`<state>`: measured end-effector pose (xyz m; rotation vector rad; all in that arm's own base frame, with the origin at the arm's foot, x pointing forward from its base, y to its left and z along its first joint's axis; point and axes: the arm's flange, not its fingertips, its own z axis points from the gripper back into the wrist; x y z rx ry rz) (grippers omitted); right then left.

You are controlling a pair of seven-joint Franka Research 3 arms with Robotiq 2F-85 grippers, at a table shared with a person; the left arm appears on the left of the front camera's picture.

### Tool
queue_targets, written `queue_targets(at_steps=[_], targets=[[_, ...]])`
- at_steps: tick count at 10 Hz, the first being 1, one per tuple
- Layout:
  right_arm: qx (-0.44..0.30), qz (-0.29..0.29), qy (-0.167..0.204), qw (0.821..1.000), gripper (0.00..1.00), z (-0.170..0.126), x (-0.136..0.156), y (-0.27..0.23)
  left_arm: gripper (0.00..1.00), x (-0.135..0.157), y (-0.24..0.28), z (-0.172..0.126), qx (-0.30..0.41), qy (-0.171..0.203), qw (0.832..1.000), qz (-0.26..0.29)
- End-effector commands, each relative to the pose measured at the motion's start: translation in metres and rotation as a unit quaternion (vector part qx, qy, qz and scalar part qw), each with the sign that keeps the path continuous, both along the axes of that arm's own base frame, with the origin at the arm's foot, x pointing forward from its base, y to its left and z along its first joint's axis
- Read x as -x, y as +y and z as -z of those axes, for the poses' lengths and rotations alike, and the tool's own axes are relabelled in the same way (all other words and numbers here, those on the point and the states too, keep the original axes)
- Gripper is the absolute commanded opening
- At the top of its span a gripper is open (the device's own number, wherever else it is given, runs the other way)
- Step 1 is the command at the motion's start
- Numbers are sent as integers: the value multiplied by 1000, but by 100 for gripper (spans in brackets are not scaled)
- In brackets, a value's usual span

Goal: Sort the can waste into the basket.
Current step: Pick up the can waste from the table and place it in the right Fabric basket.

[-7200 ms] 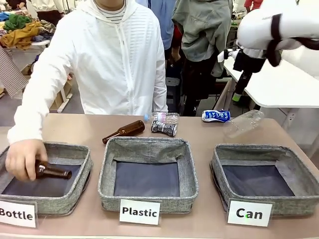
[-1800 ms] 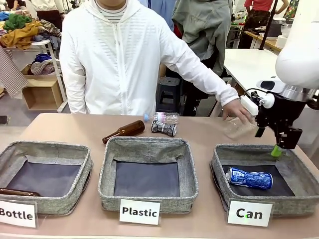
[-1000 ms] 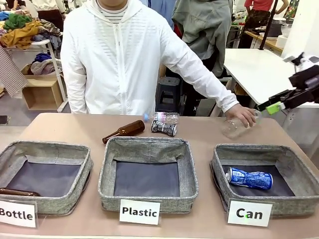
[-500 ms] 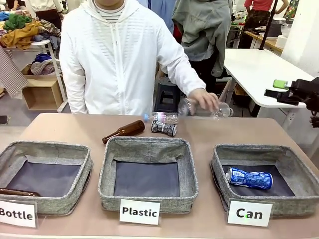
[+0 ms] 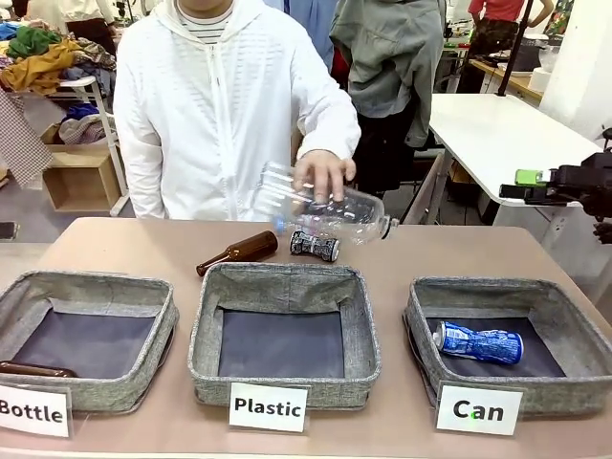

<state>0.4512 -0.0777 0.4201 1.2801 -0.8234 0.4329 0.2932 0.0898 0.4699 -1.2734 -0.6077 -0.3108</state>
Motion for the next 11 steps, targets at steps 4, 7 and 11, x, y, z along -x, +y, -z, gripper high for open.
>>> queue_targets(at_steps=[4,7,11], targets=[[-1,-6,-2,1000,100,-3,-1,-5,100,1,-2,-3,12,2,1000,-3],[-1,-6,-2,1000,100,-3,-1,-5,100,1,-2,-3,12,2,1000,-3],[-2,1,0,1000,100,0,1,-3,100,1,-2,-3,12,2,1000,-3]])
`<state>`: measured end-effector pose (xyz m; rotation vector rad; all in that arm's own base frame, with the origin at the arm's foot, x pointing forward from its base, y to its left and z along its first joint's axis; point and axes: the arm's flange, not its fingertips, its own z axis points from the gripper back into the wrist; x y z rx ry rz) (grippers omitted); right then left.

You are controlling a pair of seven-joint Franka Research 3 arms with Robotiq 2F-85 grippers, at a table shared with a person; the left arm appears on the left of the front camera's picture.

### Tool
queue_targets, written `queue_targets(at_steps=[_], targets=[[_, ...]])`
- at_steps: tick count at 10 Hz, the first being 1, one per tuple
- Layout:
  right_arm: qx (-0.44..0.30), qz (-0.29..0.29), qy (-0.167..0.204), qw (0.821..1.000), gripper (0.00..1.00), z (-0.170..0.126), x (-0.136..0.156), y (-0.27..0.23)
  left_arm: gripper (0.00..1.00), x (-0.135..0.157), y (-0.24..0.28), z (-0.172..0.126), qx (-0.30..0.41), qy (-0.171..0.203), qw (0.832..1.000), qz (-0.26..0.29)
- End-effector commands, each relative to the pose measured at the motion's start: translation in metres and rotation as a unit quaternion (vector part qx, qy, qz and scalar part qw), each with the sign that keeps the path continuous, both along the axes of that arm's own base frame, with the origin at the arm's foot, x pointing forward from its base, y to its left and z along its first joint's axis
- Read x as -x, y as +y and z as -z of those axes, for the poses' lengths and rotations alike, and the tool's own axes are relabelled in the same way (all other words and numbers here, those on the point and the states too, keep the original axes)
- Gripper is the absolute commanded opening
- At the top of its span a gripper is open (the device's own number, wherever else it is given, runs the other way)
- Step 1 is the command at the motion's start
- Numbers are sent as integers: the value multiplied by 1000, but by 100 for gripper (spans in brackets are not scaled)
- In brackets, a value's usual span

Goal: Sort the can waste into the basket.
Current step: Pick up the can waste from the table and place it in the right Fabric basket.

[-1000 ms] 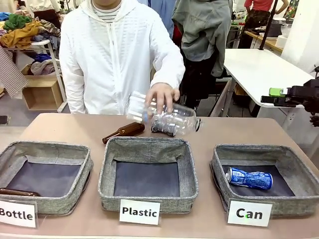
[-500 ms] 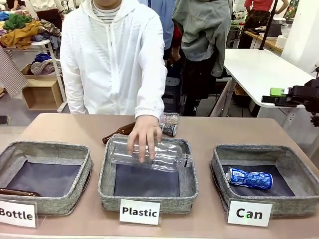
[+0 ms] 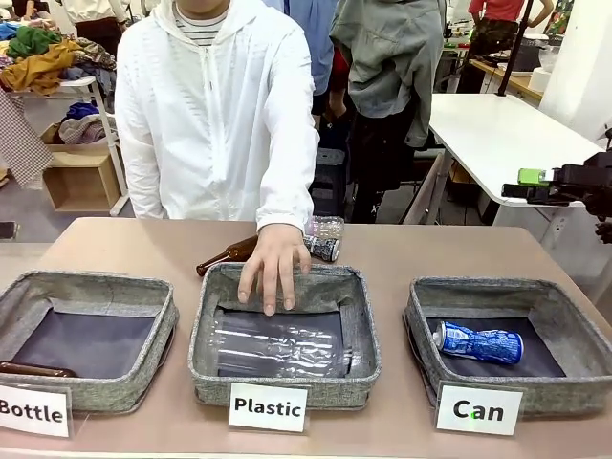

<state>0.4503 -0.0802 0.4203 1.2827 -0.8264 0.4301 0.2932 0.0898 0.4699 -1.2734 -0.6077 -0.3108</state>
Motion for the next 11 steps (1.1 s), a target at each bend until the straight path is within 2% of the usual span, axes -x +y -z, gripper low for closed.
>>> queue_targets(at_steps=[1,3,4,5,8,9,10,11], targets=[[87,-11,1,996,100,-10,2,16,100,1,-2,-3,12,2,1000,-3],[236,-66,14,969,100,-47,-42,74,100,1,-2,-3,12,2,1000,-3],[279,-89,18,956,100,-63,-59,100,100,1,-2,-3,12,2,1000,-3],[326,-99,46,939,100,-74,-72,127,100,1,-2,-3,12,2,1000,-3],[449,-96,92,884,100,-98,-91,225,100,1,-2,-3,12,2,1000,-3],[491,-98,109,859,100,-100,-92,262,100,1,-2,-3,12,2,1000,-3],[515,-96,124,843,100,-99,-95,298,100,1,-2,-3,12,2,1000,-3],[529,-80,131,834,100,-95,-101,334,100,1,-2,-3,12,2,1000,-3]])
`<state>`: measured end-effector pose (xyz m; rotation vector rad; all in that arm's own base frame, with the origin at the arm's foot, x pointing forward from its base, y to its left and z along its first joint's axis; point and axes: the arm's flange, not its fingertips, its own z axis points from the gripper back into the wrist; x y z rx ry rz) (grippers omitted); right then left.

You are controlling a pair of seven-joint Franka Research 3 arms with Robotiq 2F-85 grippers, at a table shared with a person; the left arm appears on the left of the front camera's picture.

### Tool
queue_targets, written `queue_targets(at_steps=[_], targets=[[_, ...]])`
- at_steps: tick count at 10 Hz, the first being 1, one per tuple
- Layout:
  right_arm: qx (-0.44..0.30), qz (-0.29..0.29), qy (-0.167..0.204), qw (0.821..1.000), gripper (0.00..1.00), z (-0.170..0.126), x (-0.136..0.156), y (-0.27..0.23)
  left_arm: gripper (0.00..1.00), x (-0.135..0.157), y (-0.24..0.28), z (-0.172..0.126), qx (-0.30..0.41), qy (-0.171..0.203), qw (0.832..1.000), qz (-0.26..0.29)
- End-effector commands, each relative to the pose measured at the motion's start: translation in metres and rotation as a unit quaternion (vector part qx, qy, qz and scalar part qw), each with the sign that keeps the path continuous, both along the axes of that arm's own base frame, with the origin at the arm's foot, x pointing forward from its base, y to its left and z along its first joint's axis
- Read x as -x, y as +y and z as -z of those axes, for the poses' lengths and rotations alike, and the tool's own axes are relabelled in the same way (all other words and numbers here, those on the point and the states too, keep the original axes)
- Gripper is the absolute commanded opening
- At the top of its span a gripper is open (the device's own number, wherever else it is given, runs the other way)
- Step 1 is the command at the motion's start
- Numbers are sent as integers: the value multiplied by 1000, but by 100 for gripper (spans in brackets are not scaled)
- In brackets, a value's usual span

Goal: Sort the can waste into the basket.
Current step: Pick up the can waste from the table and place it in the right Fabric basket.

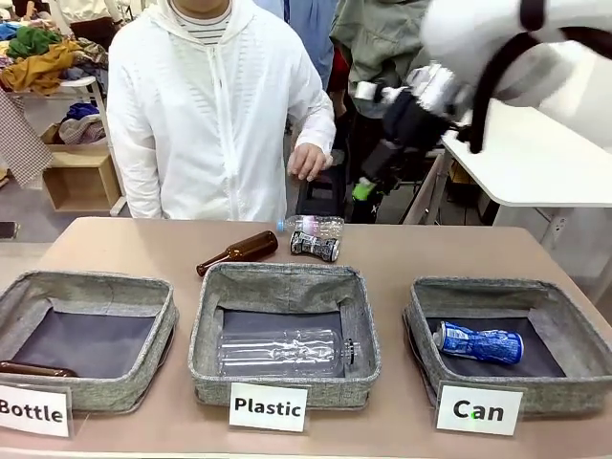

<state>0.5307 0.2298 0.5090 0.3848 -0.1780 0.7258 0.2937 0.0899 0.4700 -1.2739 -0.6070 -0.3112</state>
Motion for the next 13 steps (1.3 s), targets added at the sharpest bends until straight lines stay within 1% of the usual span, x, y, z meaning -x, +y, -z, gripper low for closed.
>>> queue_targets(at_steps=[1,2,3,5,6,7,8,9,11,12,13], targets=[[40,5,-9,999,100,-3,-22,46,100,1,-2,-3,12,2,1000,-4],[63,-30,-46,997,100,-1,-20,57,100,1,-2,-3,12,2,1000,-4],[20,-1,1,1000,100,3,-2,33,100,1,-2,-3,12,2,1000,-4],[20,-1,1,1000,100,3,-2,33,100,1,-2,-3,12,2,1000,-4],[36,-13,-9,999,100,5,-8,53,100,1,-2,-3,12,2,1000,-4],[95,-110,-27,989,100,7,-17,66,100,1,-2,-3,12,2,1000,-4],[123,-164,-36,978,100,10,-34,73,100,1,-2,-3,12,2,1000,-4],[139,-201,-45,969,100,14,-55,77,100,1,-2,-3,12,2,1000,-4],[153,-253,-35,955,100,29,-86,86,100,1,-2,-3,12,2,1000,-4],[151,-277,-41,948,100,40,-98,91,100,1,-2,-3,12,2,1000,-4],[154,-280,-56,946,100,49,-103,95,100,1,-2,-3,12,2,1000,-4]])
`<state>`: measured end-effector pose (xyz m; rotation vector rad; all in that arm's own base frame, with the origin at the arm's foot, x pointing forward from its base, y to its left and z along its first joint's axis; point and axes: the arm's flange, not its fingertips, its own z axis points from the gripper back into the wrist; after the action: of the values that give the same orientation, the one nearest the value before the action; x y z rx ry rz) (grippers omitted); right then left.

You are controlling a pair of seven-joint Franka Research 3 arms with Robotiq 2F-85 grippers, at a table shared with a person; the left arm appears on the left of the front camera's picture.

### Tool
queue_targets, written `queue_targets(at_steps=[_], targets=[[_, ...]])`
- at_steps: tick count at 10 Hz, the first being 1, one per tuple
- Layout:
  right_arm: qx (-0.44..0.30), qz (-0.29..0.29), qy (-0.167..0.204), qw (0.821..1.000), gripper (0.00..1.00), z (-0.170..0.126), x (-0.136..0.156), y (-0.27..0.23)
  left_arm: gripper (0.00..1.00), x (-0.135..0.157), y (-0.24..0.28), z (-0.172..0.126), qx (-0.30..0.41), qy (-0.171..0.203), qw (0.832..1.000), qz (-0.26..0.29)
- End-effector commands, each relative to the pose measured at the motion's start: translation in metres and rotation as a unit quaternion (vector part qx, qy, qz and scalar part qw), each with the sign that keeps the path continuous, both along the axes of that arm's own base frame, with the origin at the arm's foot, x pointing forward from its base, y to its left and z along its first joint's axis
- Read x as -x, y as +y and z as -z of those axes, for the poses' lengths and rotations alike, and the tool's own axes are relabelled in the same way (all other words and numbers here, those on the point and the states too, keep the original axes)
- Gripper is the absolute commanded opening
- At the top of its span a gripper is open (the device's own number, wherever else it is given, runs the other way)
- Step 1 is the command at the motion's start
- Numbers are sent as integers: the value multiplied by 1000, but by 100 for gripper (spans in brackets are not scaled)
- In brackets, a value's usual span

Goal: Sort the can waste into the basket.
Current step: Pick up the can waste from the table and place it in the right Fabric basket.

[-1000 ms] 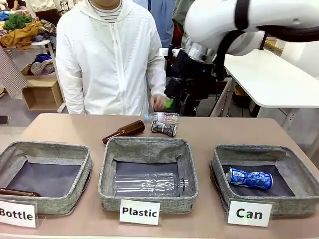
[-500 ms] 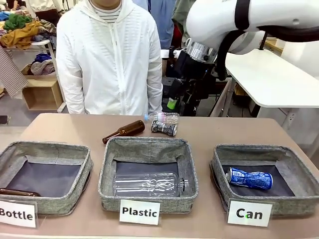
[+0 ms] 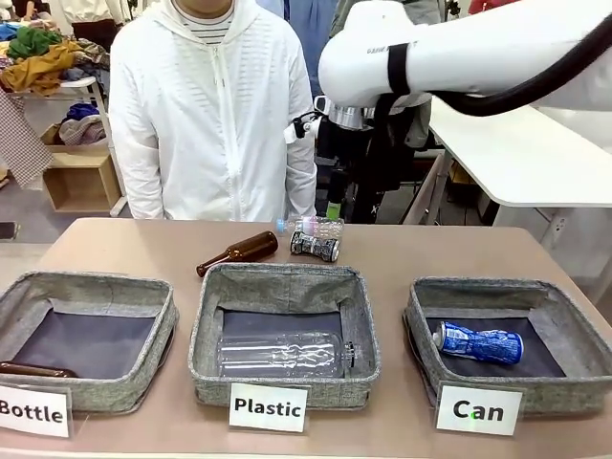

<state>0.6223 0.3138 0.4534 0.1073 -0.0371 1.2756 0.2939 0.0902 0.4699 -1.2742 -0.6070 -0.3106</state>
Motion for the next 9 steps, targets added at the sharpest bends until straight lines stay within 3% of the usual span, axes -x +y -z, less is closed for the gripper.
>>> queue_targets(at_steps=[1,6,8,9], targets=[[-6,-28,-28,999,100,4,-16,14,100,2,-3,-3,11,2,1000,-4],[15,-28,-35,999,100,69,-34,31,100,2,-3,-3,11,2,1000,-4],[-10,-15,-29,999,100,70,-28,17,100,2,-3,-3,11,2,1000,-4],[-46,12,-22,999,100,47,-12,-5,100,2,-3,-3,11,2,1000,-4]])
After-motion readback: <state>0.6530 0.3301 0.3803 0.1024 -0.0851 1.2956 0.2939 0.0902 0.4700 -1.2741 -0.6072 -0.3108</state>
